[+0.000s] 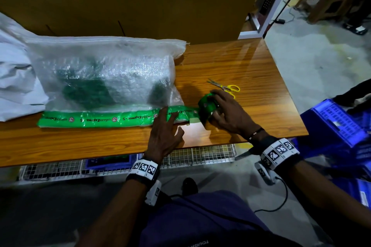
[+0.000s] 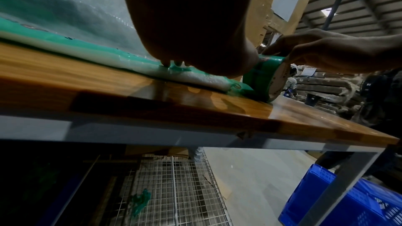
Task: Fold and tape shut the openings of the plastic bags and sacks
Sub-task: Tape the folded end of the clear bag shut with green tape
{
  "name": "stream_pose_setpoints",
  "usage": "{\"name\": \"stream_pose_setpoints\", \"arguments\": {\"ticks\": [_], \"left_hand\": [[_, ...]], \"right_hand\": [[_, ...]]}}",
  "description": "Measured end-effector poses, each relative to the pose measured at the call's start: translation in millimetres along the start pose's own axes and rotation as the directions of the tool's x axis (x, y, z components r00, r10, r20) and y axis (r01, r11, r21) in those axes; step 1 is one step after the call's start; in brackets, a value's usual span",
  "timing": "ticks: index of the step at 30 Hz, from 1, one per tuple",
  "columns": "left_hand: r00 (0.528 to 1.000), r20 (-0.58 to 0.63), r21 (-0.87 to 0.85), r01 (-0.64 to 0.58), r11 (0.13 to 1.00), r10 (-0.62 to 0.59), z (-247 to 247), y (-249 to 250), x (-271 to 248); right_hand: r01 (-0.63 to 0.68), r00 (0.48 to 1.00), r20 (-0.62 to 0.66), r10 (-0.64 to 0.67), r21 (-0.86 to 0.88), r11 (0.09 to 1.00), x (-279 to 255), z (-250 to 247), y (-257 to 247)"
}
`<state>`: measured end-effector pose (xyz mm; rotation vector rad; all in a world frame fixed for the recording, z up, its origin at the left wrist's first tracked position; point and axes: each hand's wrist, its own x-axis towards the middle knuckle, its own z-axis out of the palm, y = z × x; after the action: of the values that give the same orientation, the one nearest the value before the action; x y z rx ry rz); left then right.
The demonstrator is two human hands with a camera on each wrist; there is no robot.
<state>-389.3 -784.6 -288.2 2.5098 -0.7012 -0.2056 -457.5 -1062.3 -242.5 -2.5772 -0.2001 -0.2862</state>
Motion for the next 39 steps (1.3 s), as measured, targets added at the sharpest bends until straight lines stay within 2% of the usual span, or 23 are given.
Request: {"name": "stream_pose_setpoints", "arguments": {"ticks": [3,8,11,14,17,21,25,28,33,35,39], "left_hand": [[1.0,-0.018,-0.012,-0.019,1.0,0.019,-3,0,0],[0.995,-0.033,-0.03,-0.1,0.995,0.099,-10,-5,1],[0.989,-0.029,-0.009,-0.148,0.989,0.147,-13,-11,3],[0.981,-0.001,0.03,-0.195,0.98,0.196,-14,-19,4],[0.979,0.04,0.04,-0.203,0.978,0.202,-14,-29,7],[0.979,0.061,0.033,-0.194,0.98,0.192,-19,-28,5],[0.978,0.04,0.021,-0.206,0.978,0.205,-23,-26,0],[0.981,0.051,0.016,-0.191,0.982,0.19,-24,-25,-3],[0.98,0.084,0.037,-0.181,0.983,0.178,-26,-25,0],[0.975,0.087,0.022,-0.206,0.978,0.203,-26,-30,2],[0.96,0.061,0.002,-0.273,0.962,0.273,-25,-37,2]], "right_hand": [[0.054,0.998,0.035,-0.053,-0.03,0.998,4,8,-4],[-0.029,1.0,0.01,0.029,0.035,0.999,-4,-2,0],[-0.051,0.996,-0.066,0.059,0.116,0.992,-6,-6,4],[-0.191,0.96,-0.179,0.217,0.152,0.97,-2,-6,28],[-0.377,0.891,-0.205,0.406,0.167,0.911,7,-7,63],[-0.503,0.851,-0.122,0.51,0.084,0.86,25,0,94],[-0.459,0.886,-0.074,0.458,-0.006,0.888,40,13,108],[-0.492,0.869,-0.064,0.49,-0.025,0.87,50,16,114],[-0.518,0.848,0.048,0.528,-0.137,0.844,55,15,108],[-0.555,0.822,0.074,0.565,-0.122,0.823,51,6,100],[-0.563,0.827,0.026,0.562,0.038,0.826,38,-24,65]]}}
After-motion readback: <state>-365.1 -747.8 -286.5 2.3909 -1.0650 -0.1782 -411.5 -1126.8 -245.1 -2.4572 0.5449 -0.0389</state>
